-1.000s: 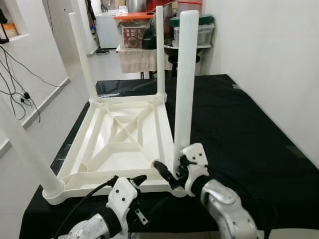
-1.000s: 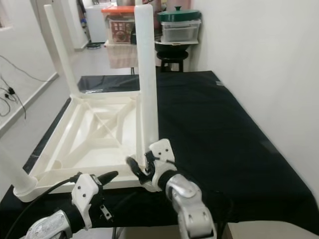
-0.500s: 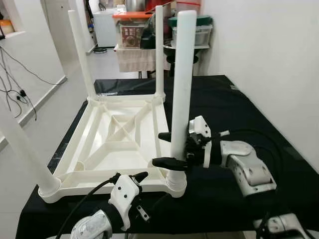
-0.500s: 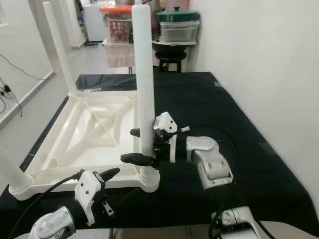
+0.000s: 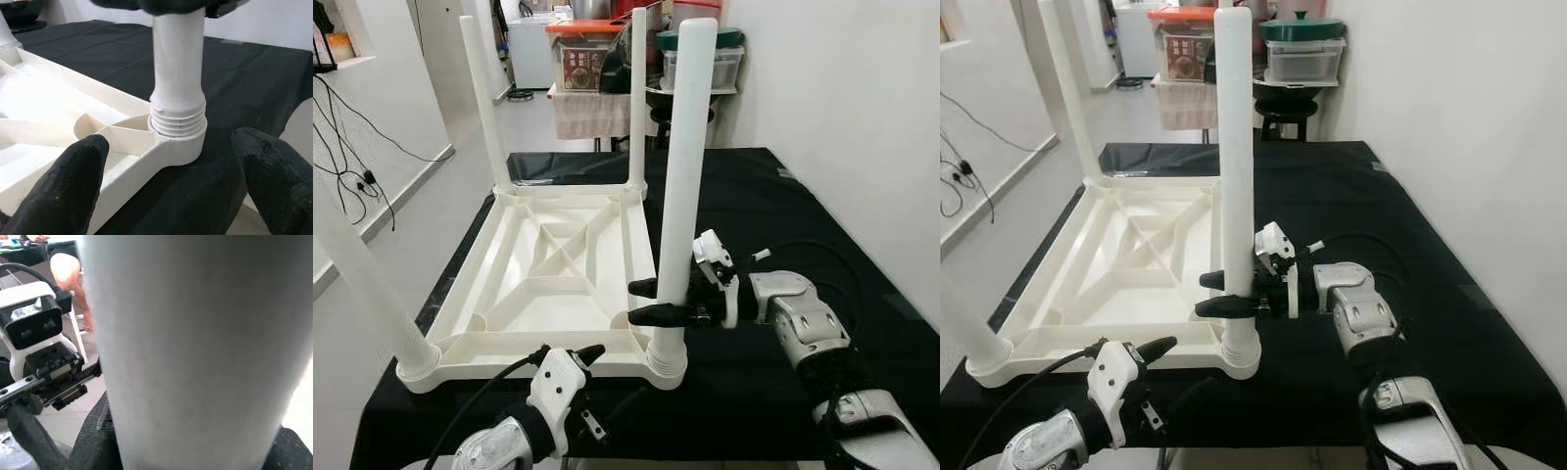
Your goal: Building children table
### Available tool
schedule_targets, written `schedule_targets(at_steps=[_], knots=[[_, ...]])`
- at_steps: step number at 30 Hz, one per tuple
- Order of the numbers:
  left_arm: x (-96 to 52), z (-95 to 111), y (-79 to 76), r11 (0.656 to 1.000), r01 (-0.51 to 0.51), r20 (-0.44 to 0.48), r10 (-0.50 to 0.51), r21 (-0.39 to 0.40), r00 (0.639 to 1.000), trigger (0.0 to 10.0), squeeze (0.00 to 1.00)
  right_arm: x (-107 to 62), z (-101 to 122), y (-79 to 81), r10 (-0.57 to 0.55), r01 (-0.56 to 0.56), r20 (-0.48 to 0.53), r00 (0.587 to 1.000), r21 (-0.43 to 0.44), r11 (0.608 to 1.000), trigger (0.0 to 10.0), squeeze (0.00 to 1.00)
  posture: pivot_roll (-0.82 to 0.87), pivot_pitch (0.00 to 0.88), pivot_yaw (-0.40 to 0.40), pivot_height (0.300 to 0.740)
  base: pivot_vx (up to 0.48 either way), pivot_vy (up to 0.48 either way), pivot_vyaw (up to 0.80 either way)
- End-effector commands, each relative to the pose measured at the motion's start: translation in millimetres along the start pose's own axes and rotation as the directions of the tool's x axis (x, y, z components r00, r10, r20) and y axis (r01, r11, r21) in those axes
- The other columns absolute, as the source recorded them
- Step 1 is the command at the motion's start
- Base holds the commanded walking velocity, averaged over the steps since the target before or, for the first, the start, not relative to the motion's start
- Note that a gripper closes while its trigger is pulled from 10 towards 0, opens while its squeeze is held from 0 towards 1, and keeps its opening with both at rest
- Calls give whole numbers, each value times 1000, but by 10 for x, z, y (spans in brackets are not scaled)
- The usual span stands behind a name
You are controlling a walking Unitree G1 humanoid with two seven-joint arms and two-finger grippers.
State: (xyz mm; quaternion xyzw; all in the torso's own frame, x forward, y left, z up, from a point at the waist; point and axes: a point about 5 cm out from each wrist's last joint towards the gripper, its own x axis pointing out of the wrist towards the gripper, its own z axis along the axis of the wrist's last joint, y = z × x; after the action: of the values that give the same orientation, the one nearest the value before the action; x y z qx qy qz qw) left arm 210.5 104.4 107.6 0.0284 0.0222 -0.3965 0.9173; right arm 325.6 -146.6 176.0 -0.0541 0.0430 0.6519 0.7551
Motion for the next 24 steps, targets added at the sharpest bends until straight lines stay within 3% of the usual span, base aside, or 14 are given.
schedule_targets(at_steps=[1, 4, 5, 7, 9, 10, 13, 17, 18, 19, 20, 21, 22, 24], knots=[[-4, -28, 6, 1000, 5, -6, -5, -6, 1000, 10000, 0, -20, -55, 44, -42, 41, -24, 999, -15, 999, 0, 0, 43, 0, -32, 740, 0, 0, 0], [-4, -32, 1, 1000, 14, -3, -14, -12, 1000, 10000, 0, -47, -131, 112, -153, 153, -30, 988, -5, 988, 0, 0, 42, 0, -32, 740, 0, 0, 0], [-14, -37, 4, 1000, 16, -1, -16, -15, 1000, 0, 0, 113, -290, 142, -457, 460, -55, 888, 51, 887, 0, 0, 45, 0, -58, 740, 0, 0, 0], [-29, -23, 23, 1000, 11, 5, -10, -19, 1000, 0, 0, 265, -561, 416, -825, 841, -188, 534, 223, 494, 0, 0, 52, 0, -48, 740, 0, 0, 0], [-27, -27, 42, 1000, 7, 5, -6, -20, 1000, 0, 0, 361, -617, 595, -836, 857, -216, 505, 244, 455, 0, 0, 30, 0, -16, 740, 0, 0, 0], [-17, -28, 58, 1000, 5, 4, -5, -19, 1000, 0, 0, 459, -592, 678, -789, 807, -189, 585, 234, 542, 0, 0, 10, 0, -1, 740, 0, 0, 0], [4, -35, 76, 1000, 8, 4, -8, -21, 1000, 0, 0, 509, -574, 683, -728, 746, -164, 666, 181, 641, 0, 0, 28, 0, -21, 740, 0, 0, 0], [20, -34, 84, 1000, 22, 4, -22, -21, 1000, 0, 0, 463, -603, 621, -723, 747, -185, 665, 161, 646, 0, 0, 33, 0, -25, 740, 0, 0, 0], [29, -34, 86, 1000, 23, 2, -23, -16, 1000, 2902, 0, 470, -613, 606, -706, 731, -190, 682, 156, 665, 0, 0, 35, 0, -25, 740, 0, 0, 0], [29, -34, 86, 1000, 23, 2, -23, -16, 1000, 2902, 0, 470, -613, 606, -706, 731, -190, 682, 156, 665, 0, 0, 35, 0, -25, 740, 0, 0, 0], [32, -33, 93, 1000, 11, 4, -11, -15, 1000, 10000, 0, 462, -604, 590, -704, 730, -196, 682, 140, 669, 7412, 0, 36, 0, -20, 740, 0, 0, 0], [33, -34, 99, 1000, 2, 6, -2, -15, 1000, 10000, 0, 469, -581, 601, -721, 749, -207, 661, 128, 649, 7412, 0, 36, 0, -20, 740, 0, 0, 0], [36, -33, 111, 1000, -10, 8, 10, -13, 1000, 10000, 0, 449, -532, 568, -721, 745, -190, 666, 121, 656, 10000, 0, 36, 0, -24, 740, 0, 0, 0], [38, -32, 118, 1000, -16, 10, 16, -10, 1000, 10000, 0, 435, -498, 545, -722, 742, -178, 669, 118, 659, 10000, 0, 36, 0, -24, 740, 0, 0, 0]])
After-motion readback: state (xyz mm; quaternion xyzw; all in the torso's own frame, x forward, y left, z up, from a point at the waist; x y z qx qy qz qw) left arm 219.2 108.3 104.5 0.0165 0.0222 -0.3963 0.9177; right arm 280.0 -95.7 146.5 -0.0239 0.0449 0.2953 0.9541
